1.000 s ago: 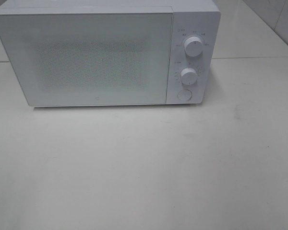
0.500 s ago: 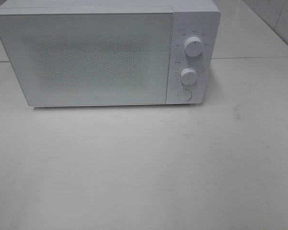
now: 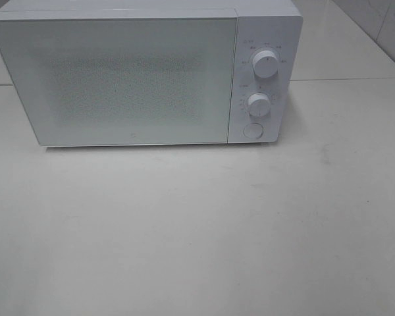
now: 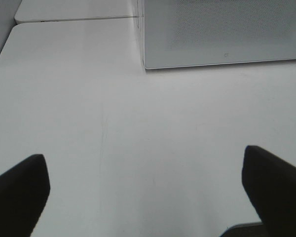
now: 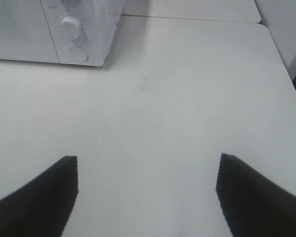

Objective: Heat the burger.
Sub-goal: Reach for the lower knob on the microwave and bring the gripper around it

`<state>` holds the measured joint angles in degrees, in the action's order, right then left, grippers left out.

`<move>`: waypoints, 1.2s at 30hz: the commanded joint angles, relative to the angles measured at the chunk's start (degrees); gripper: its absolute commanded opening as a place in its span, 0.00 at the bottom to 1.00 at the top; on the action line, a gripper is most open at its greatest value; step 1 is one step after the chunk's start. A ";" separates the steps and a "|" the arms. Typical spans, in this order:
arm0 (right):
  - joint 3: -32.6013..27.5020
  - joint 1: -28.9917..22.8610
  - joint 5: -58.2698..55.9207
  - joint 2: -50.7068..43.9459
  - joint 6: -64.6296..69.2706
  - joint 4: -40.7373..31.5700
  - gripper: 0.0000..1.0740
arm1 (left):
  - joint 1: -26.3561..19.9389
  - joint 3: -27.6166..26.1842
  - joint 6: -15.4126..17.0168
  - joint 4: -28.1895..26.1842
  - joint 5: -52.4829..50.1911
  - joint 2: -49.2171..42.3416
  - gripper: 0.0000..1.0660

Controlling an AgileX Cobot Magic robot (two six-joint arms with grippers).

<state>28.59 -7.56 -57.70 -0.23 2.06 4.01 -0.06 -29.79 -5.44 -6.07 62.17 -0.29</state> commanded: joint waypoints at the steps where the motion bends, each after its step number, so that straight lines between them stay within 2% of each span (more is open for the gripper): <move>1: 0.00 0.23 0.74 -1.55 0.17 0.00 0.70 | 0.06 0.11 0.46 -0.11 -0.80 -1.49 0.93; 9: 1.43 0.23 4.64 -0.17 0.40 -0.23 0.70 | 0.06 0.11 0.46 -0.11 -0.80 -1.49 0.93; 36: 1.26 0.23 24.12 23.84 0.40 -0.40 0.70 | 0.06 0.11 0.46 -0.06 -0.80 -1.49 0.93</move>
<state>29.68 -7.56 -35.75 22.69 2.12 3.78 -0.06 -29.79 -5.39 -6.07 62.17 -0.29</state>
